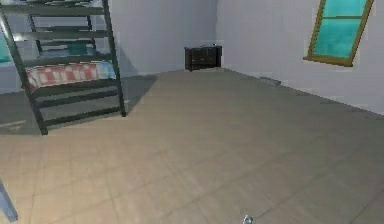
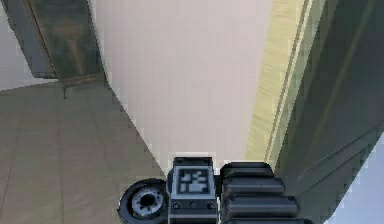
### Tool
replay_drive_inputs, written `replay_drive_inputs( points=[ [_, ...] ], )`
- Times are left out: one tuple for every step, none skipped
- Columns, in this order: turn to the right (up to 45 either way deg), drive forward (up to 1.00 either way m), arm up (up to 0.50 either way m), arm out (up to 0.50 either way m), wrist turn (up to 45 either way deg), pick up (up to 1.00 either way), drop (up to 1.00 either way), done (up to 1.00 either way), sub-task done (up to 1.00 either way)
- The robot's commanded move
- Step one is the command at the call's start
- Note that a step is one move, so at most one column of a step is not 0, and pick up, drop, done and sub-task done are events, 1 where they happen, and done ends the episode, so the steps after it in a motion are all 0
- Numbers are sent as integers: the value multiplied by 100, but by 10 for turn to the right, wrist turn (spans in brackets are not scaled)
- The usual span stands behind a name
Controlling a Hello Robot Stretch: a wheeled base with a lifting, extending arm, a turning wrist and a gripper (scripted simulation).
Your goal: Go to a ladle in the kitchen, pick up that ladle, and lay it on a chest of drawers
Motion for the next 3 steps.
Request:
replay_drive_inputs(
  points=[
    [60, 0, 0, 0, 0, 0, 0, 0, 0],
    [0, 100, 0, 0, 0, 0, 0, 0, 0],
    [0, 100, 0, 0, 0, 0, 0, 0, 0]
  ],
)
